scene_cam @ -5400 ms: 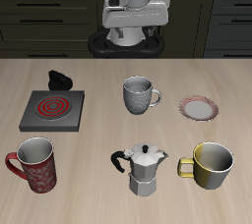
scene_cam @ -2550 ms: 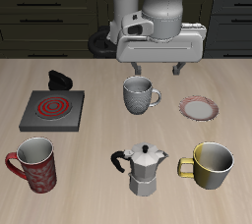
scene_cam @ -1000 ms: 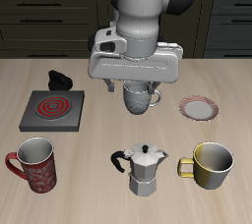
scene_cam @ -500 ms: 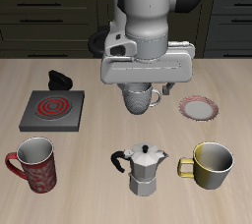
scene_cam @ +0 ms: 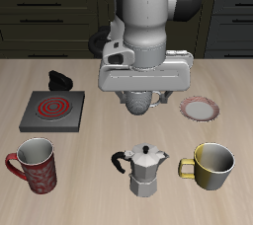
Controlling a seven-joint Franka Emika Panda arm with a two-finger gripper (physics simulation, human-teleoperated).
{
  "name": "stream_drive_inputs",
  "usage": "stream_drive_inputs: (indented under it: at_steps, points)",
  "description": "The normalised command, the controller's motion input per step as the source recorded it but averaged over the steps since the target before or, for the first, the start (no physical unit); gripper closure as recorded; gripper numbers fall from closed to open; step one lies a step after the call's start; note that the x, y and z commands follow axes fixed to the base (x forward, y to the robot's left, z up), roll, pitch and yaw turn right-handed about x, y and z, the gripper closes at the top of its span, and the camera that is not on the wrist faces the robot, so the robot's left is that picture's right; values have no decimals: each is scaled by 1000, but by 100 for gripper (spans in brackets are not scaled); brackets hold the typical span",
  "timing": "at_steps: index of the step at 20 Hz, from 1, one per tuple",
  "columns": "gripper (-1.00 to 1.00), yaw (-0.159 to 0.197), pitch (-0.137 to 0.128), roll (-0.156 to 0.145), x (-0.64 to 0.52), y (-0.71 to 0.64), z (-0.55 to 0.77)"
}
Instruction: Place the moka pot on the stove
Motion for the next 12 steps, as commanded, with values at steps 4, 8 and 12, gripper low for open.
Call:
stream_drive_inputs:
  at_steps: [4, 8, 12]
  points:
    - [-100, -4, 9, -9, 39, 37, -263]
    - [-100, 4, -2, 7, 52, 29, -226]
    - [-100, 8, -2, -15, 72, -41, -248]
